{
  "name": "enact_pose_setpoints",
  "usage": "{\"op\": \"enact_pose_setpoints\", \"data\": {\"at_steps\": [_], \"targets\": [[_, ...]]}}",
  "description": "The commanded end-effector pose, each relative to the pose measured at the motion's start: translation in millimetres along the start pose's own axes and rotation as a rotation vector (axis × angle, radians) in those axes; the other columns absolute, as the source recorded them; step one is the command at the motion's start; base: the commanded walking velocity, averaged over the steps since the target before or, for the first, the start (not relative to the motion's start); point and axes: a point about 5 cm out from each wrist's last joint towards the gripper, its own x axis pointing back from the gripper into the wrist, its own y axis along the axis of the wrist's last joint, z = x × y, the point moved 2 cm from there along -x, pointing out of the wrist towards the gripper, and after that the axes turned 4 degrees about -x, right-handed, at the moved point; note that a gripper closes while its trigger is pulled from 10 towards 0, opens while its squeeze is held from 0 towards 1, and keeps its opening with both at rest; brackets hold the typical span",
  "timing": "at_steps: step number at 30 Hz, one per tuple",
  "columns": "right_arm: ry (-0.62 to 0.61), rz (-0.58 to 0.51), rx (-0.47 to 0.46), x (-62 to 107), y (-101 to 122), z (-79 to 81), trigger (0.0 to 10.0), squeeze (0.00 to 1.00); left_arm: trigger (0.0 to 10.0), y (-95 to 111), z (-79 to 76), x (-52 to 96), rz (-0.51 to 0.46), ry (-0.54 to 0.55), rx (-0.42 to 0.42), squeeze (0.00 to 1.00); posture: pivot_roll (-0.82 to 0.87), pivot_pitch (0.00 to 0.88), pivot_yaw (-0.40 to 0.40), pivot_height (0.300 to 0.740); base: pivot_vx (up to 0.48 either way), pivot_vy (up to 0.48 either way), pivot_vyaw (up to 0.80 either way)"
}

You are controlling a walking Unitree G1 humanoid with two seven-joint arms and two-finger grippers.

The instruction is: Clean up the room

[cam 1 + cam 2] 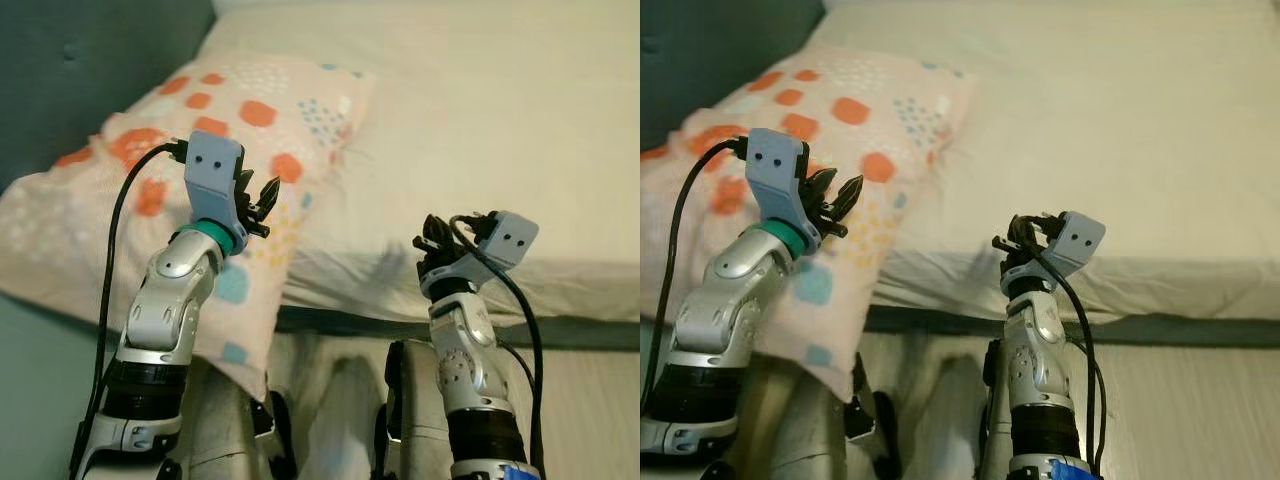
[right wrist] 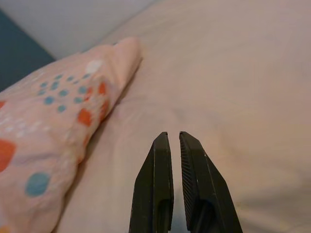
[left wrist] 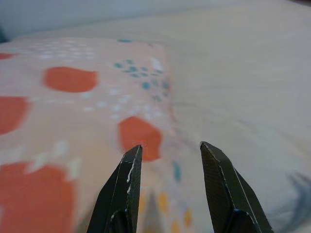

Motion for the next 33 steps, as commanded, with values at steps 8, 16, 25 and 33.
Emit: {"op": "enact_pose_setpoints", "data": {"at_steps": [8,16,25,33], "targets": [[0.137,-0.018,-0.068,-6.9,8,20.6,10.0,0.0,10.0,8,29.6,-4.8,0.003,0.172,-0.035,0.0,-0.06,0.203,0.145,0.519,0.0,0.0,0.0],[0.279,0.0,-0.088,-14.3,13,46.9,10.0,0.0,10.0,34,125.8,2.9,-0.004,0.609,-0.134,0.0,-0.04,0.209,0.135,0.519,0.0,0.0,0.0],[0.44,0.053,-0.126,-15.1,13,69.8,10.0,0.0,10.0,52,189.8,14.7,0.103,0.751,-0.281,0.0,-0.01,0.219,0.122,0.519,0.0,0.0,0.0],[0.46,0.082,-0.137,-14.3,8,75.0,10.0,0.0,10.0,86,235.7,31.7,0.165,0.628,-0.316,0.0,0.01,0.22,0.118,0.519,0.0,0.0,0.0]]}}
